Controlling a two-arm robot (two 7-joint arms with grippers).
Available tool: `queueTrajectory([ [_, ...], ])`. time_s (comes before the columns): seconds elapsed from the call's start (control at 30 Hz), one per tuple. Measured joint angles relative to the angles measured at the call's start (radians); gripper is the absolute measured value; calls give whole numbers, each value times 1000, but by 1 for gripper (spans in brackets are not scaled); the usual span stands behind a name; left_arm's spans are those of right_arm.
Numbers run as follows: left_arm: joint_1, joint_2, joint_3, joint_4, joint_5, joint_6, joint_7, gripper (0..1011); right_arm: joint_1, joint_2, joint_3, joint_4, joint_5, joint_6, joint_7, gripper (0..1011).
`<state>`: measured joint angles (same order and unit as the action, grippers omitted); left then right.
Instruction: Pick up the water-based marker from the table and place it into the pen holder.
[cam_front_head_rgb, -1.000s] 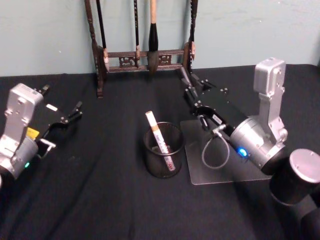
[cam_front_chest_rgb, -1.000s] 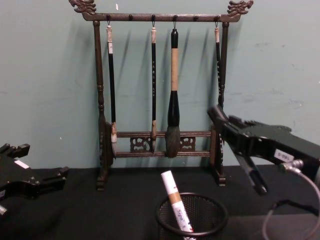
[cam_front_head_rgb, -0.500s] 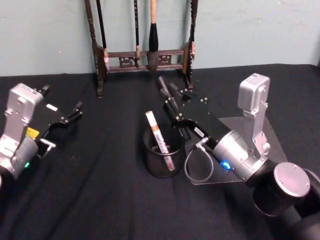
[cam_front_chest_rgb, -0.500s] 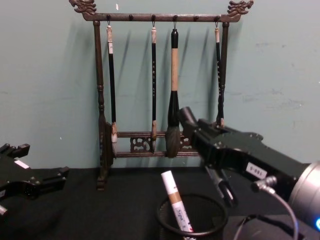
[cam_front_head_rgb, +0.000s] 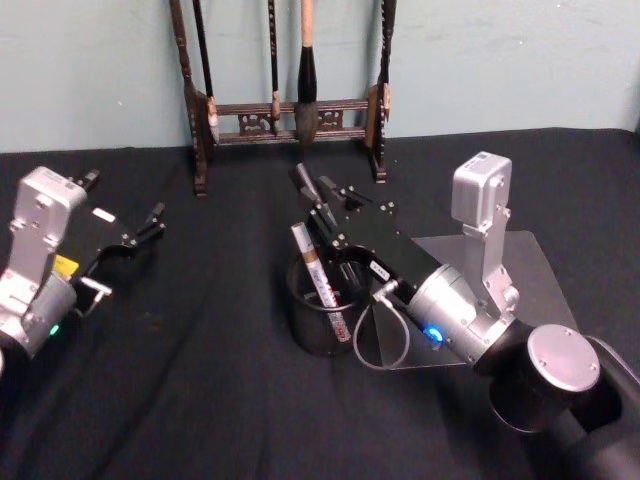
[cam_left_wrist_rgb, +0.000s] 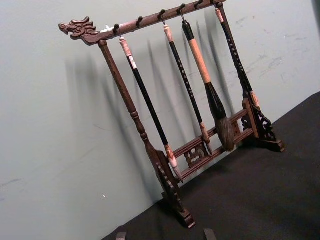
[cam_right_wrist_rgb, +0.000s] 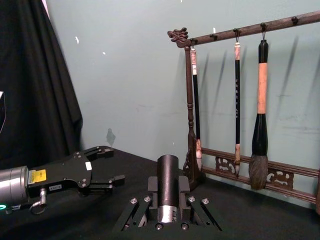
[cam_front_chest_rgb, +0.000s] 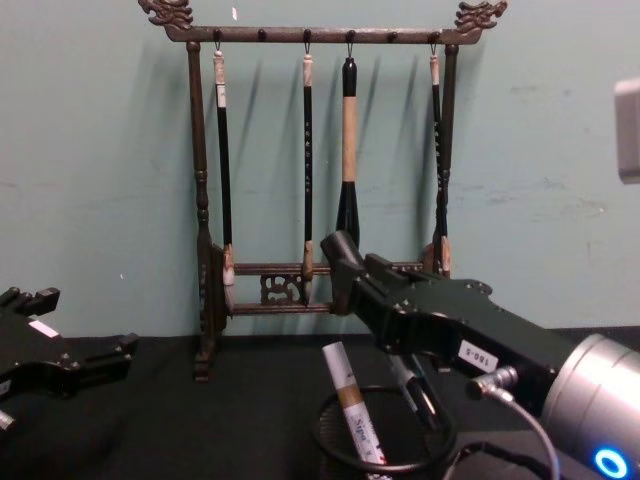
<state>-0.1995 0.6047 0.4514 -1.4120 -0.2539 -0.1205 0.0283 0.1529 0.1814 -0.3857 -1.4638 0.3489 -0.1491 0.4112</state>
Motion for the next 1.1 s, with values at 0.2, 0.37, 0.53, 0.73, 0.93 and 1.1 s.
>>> queueTrajectory([
  [0.2, 0, 0, 0, 0, 0, 0, 0, 1001, 4, 6, -11, 6, 0, 1, -9, 242],
  [0.37, 0, 0, 0, 0, 0, 0, 0, 1000, 4, 9, -16, 6, -1, 8, -18, 243],
  [0.53, 0, 0, 0, 0, 0, 0, 0, 1001, 5, 10, -20, 8, -2, 13, -22, 243],
  [0.73, 0, 0, 0, 0, 0, 0, 0, 1001, 11, 8, -25, 19, -3, 17, -23, 242],
  [0.93, 0, 0, 0, 0, 0, 0, 0, 1001, 12, 8, -28, 24, -5, 19, -25, 243],
  [1.1, 0, 0, 0, 0, 0, 0, 0, 1001, 10, 9, -31, 24, -10, 23, -29, 242],
])
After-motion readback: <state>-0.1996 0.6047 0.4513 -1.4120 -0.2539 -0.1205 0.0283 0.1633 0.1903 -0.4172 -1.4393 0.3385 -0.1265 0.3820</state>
